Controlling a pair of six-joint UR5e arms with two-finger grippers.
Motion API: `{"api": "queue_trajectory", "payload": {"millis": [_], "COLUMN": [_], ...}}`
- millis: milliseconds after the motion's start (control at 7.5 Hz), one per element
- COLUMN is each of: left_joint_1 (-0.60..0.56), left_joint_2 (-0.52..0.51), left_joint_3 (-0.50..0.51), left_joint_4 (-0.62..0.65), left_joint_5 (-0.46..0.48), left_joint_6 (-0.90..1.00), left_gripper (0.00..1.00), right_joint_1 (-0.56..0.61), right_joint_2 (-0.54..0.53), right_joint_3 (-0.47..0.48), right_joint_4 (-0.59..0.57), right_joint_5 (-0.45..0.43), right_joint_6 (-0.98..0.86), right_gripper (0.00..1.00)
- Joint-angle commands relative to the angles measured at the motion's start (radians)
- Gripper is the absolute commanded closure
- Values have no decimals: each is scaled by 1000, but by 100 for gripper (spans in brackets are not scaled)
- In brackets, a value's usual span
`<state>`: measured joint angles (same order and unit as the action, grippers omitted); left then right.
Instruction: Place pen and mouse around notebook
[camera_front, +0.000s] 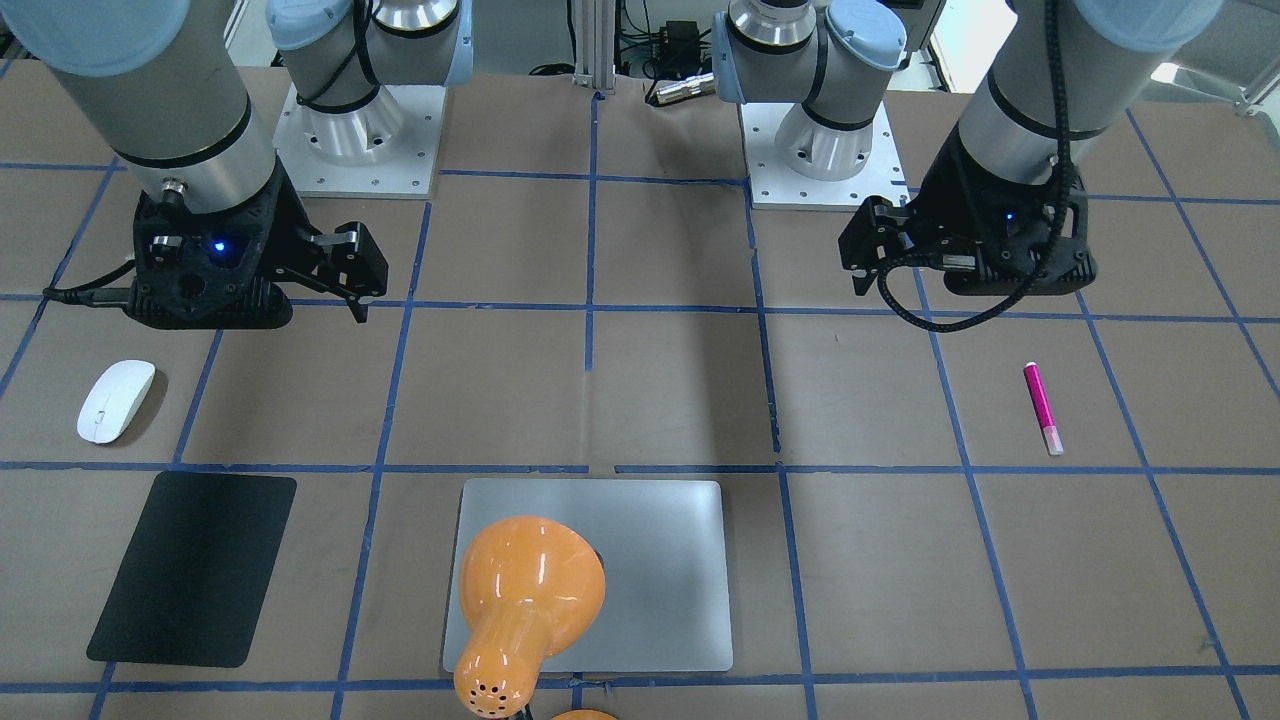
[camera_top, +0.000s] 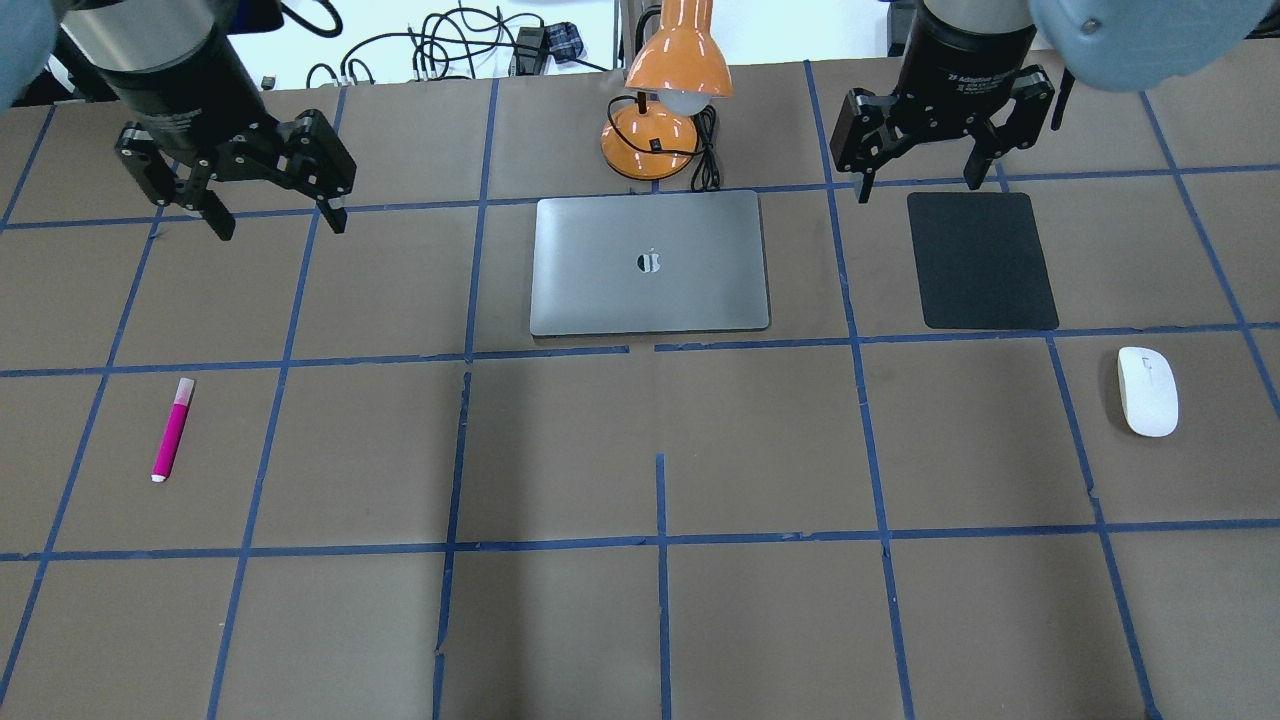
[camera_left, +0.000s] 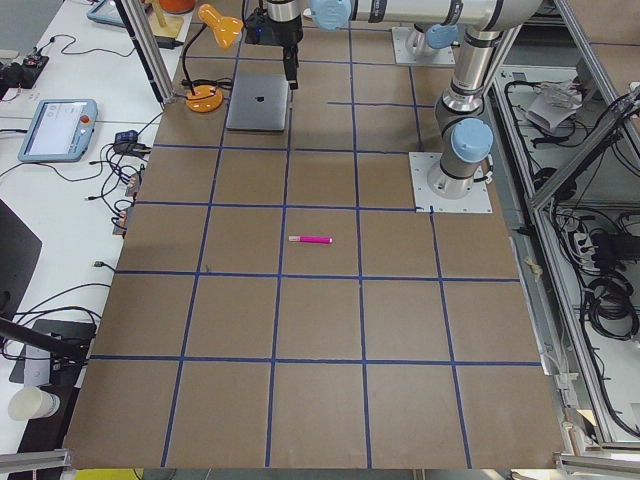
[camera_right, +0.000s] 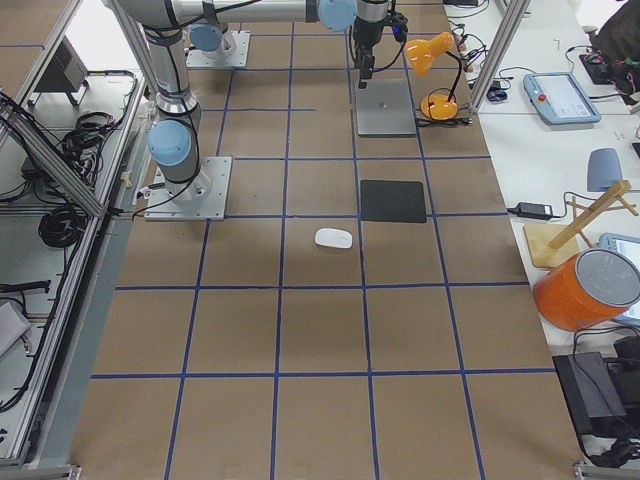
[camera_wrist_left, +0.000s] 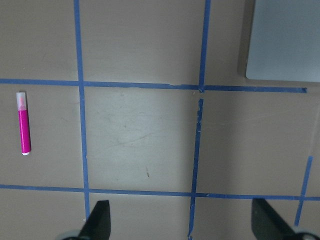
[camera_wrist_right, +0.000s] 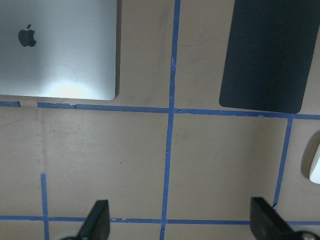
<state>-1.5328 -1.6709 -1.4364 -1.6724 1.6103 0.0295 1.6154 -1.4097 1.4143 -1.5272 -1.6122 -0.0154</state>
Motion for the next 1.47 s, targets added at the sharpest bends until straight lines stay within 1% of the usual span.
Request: {"api": "queue_trajectory", "payload": {"millis": [0,133,267,400,667,800,933,1200,1333], "left_joint_1": [-17,-15,-15,-15,-13,-13,-12,-6,26], "left_joint_2": [25,20,19,19,20,20,25,49,50], "left_joint_3": [-22,-22,-22,-21,-21,-21,-21,-24,-27], "left_joint_4": [37,39,40,42,42,42,42,36,39], "left_joint_5": [-1,-4,-3,-4,-3,-3,-4,-3,5], "left_joint_6": [-3,0,-2,-3,0,0,0,6,29], "left_gripper": [0,0,0,0,0,0,0,0,0], "right_joint_1": [-8,-44,-93,-97,-100,-120,-161,-332,-427], "right_joint_2": [0,2,0,-5,-9,-8,-11,-14,-14], "right_joint_3": [0,0,0,0,9,32,70,168,243], "right_joint_4": [-1,7,97,111,99,75,8,-56,-123], "right_joint_5": [0,9,18,17,18,14,-3,-5,-2], "right_joint_6": [-8,-5,-14,-5,-5,-17,-44,-206,-291], "right_gripper": [0,0,0,0,19,0,0,0,0]}}
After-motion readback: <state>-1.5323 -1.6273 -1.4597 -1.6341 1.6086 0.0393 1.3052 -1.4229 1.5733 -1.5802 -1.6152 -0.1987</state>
